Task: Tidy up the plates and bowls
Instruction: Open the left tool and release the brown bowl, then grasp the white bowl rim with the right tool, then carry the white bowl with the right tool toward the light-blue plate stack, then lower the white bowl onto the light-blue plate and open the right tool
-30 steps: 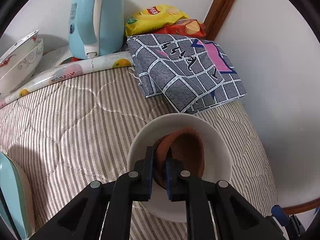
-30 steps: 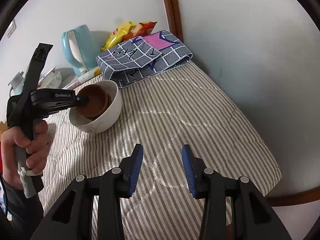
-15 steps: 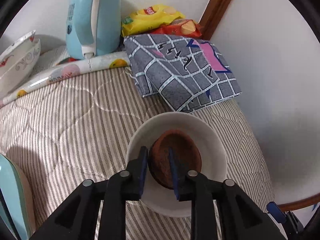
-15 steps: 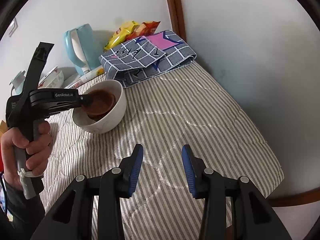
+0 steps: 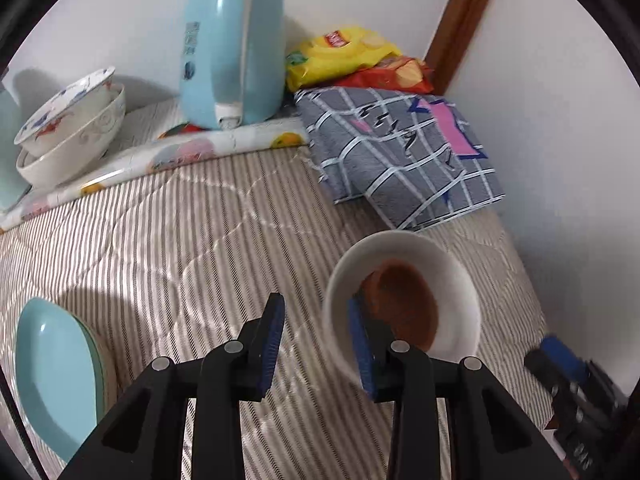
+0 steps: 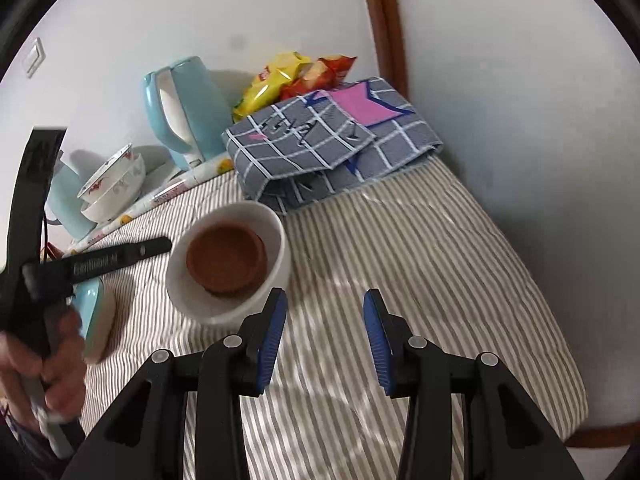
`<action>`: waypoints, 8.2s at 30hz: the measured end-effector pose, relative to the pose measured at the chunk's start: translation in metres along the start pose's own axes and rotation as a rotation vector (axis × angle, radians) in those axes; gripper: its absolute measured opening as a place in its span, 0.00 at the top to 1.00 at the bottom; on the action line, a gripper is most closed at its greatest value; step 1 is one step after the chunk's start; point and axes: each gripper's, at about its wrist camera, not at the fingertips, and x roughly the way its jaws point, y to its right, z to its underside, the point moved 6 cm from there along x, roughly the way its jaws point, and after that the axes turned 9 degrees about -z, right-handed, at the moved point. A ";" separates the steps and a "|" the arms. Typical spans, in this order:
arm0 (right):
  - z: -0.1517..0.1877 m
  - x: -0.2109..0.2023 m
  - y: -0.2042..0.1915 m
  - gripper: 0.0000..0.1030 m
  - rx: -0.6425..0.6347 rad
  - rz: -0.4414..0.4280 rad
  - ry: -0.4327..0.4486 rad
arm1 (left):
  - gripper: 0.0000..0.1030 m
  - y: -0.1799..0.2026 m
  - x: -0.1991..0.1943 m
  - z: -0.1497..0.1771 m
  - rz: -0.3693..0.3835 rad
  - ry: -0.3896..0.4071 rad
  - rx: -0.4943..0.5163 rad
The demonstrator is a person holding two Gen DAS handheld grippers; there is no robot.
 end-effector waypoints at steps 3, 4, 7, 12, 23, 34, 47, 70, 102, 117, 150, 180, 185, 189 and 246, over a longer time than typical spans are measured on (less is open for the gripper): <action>-0.010 0.017 -0.006 0.61 -0.014 -0.010 -0.024 | 0.70 -0.002 0.010 0.004 -0.004 -0.035 0.002; -0.012 0.020 -0.008 0.61 -0.019 -0.007 -0.029 | 0.70 -0.001 0.013 0.005 0.002 -0.045 0.006; -0.017 0.037 -0.012 0.61 -0.022 -0.015 -0.056 | 0.66 0.001 0.022 0.004 -0.015 -0.061 0.022; -0.020 0.067 -0.018 0.64 -0.056 0.018 -0.128 | 0.63 0.001 0.032 0.004 -0.030 -0.075 0.028; -0.020 0.095 -0.015 0.69 -0.067 0.081 -0.216 | 0.63 0.008 0.045 0.002 -0.054 -0.063 0.065; -0.020 0.104 -0.012 0.61 -0.089 0.109 -0.222 | 0.61 0.007 0.053 0.006 -0.016 -0.103 0.047; -0.021 0.105 -0.007 0.60 -0.058 0.054 -0.198 | 0.76 0.016 0.050 0.008 0.004 -0.087 0.039; -0.008 0.089 -0.025 0.90 -0.007 0.037 -0.153 | 0.91 0.017 0.037 0.022 0.061 -0.061 0.013; 0.003 -0.003 -0.091 0.90 -0.052 -0.003 -0.042 | 0.91 -0.027 -0.073 0.037 0.047 0.067 -0.012; 0.000 -0.020 -0.117 0.91 -0.070 -0.005 -0.005 | 0.91 -0.049 -0.100 0.035 0.052 0.106 -0.020; 0.013 0.021 -0.219 0.91 -0.141 -0.076 -0.035 | 0.91 -0.161 -0.099 0.039 -0.011 0.110 -0.124; 0.027 0.076 -0.291 0.91 -0.215 -0.126 -0.101 | 0.91 -0.247 -0.074 0.048 -0.049 0.075 -0.223; 0.034 0.088 -0.296 0.91 -0.218 -0.132 -0.125 | 0.92 -0.257 -0.066 0.052 -0.055 0.058 -0.237; 0.038 0.098 -0.301 0.91 -0.224 -0.131 -0.141 | 0.91 -0.265 -0.057 0.055 -0.057 0.041 -0.247; 0.051 0.129 -0.300 0.67 -0.298 -0.140 -0.216 | 0.83 -0.286 -0.028 0.072 -0.090 -0.054 -0.232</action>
